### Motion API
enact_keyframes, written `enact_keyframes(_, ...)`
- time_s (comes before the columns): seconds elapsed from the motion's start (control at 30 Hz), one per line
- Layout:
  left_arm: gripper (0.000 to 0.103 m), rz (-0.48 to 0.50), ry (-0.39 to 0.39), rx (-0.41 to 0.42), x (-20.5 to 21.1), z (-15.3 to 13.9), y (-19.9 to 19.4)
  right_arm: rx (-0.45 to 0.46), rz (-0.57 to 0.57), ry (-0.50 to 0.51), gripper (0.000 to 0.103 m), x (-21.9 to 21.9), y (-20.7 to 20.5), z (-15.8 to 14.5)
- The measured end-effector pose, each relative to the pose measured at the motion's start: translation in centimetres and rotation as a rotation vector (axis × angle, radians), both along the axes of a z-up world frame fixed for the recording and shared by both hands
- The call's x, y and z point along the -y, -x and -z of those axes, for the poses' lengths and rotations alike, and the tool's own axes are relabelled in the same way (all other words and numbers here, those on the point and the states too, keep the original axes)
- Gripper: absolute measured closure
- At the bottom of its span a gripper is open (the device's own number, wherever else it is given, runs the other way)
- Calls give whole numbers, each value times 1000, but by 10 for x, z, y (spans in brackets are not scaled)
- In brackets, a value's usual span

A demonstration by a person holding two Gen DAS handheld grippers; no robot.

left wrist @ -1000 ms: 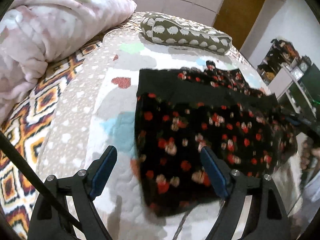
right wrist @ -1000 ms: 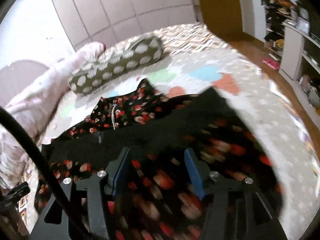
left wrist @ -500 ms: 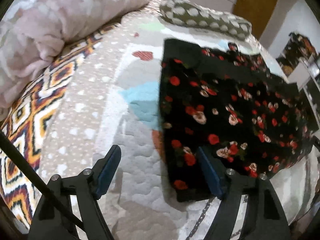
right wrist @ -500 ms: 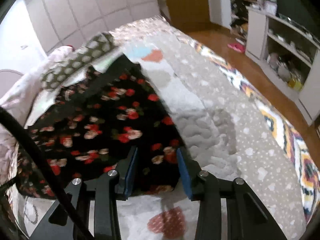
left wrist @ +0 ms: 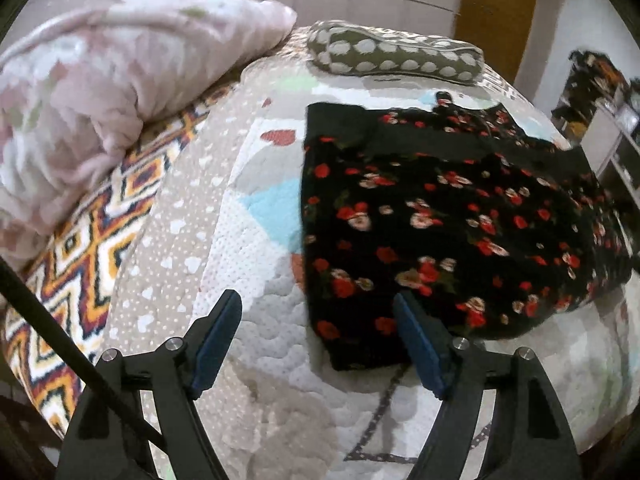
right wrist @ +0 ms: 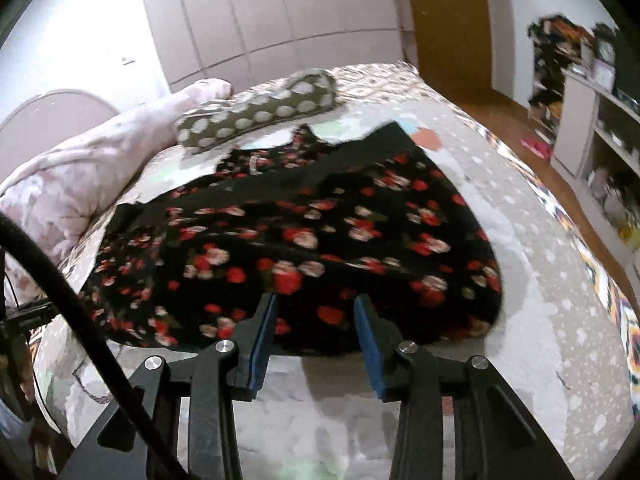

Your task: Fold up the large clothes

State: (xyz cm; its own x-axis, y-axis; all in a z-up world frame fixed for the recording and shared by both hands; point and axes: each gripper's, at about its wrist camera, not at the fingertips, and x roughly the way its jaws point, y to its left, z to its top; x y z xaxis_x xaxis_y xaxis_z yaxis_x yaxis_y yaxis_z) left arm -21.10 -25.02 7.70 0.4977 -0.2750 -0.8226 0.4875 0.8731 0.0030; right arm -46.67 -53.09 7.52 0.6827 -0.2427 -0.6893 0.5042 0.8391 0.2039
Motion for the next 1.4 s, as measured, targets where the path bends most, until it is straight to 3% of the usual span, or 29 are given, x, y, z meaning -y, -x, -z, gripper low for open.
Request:
enact_keyframes(0.27,26,87,-47,47,33,-11,25,33,-68,50,61,-17,-35,-6)
enact_keyframes(0.53,26,153,-84,46,67,-9,37,-49,-47,1,61,12,-67,37)
enact_keyframes(0.6,26,165,-95,44,76,-7,39,-27,-53,-38,62,21,-65,45)
enact_keyframes(1.2,26,215,-143,58,138,-12,63,18,-113,-77,61,31,-54,47)
enact_keyframes(1.4,26,211,-141,57,154,-16,67,20,-81,-76,60,44,-37,33)
